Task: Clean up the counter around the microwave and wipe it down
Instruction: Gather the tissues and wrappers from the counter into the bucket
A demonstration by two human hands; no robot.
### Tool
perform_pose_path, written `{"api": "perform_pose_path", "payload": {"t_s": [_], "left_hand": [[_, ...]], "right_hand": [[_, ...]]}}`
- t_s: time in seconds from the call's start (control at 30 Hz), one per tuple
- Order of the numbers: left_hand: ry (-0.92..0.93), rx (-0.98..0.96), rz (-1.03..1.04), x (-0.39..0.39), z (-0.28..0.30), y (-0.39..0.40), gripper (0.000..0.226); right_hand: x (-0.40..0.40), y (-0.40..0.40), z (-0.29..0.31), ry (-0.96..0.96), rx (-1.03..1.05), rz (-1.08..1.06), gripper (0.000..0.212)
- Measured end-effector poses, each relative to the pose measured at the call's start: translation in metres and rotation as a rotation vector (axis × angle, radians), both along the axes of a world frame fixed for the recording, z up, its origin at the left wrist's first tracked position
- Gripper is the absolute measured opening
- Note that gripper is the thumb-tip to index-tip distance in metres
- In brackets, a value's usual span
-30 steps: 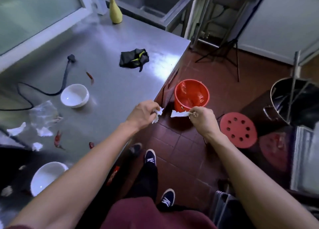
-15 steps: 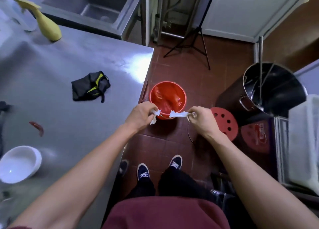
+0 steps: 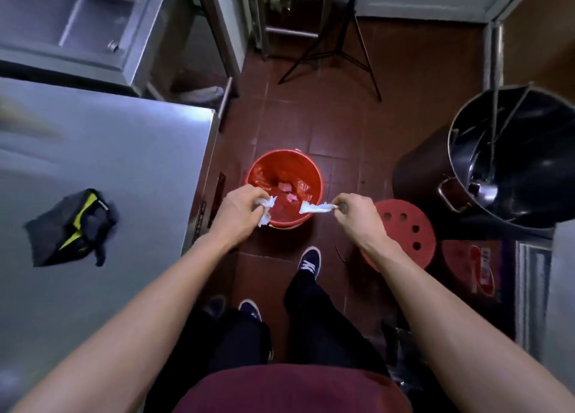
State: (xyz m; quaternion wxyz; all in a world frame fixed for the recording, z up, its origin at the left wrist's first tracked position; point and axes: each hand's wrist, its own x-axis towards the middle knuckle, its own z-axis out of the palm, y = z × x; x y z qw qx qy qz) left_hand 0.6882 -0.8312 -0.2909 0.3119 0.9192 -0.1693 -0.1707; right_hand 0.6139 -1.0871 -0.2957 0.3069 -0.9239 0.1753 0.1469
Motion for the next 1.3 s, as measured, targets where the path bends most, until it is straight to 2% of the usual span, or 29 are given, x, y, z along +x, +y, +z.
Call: {"api": "perform_pose_path", "payload": {"t_s": [0.13, 0.27, 0.4, 0.57, 0.7, 0.9, 1.07, 1.2, 1.3], "left_hand": [[0.068, -0.010, 0.062, 0.028, -0.033, -0.018, 0.014], [0.188, -0.019, 0.198, 0.053, -0.091, -0.026, 0.017], [0.268, -0.049, 0.280, 0.079, -0.154, -0.033, 0.017], [0.303, -0.041, 0.318, 0.114, -0.234, -0.037, 0.022], [0.295, 0.023, 0.324, 0.138, -0.295, -0.041, 0.022], [0.283, 0.018, 0.357, 0.166, -0.367, -0.056, 0.022], [0.274, 0.022, 0.297, 0.173, -0.414, -0.066, 0.028], [0.213, 0.166, -0.001, 0.176, -0.444, -0.064, 0.032], [0.204, 0.305, -0.179, 0.180, -0.458, -0.060, 0.038]], "right_hand": [[0.035, -0.007, -0.037, 0.074, 0.038, 0.016, 0.021], [0.066, 0.002, -0.096, 0.148, 0.108, 0.007, 0.022], [0.093, 0.017, -0.158, 0.228, 0.196, -0.118, 0.022], [0.123, 0.036, -0.240, 0.266, 0.305, -0.339, 0.008], [0.141, 0.046, -0.307, 0.308, 0.373, -0.384, 0.016], [0.168, 0.052, -0.382, 0.298, 0.347, -0.396, 0.020], [0.179, 0.047, -0.422, 0.312, 0.326, -0.377, 0.018], [0.178, 0.040, -0.449, 0.328, 0.254, -0.323, 0.012], [0.179, 0.035, -0.455, 0.287, 0.163, -0.292, 0.021]]}}
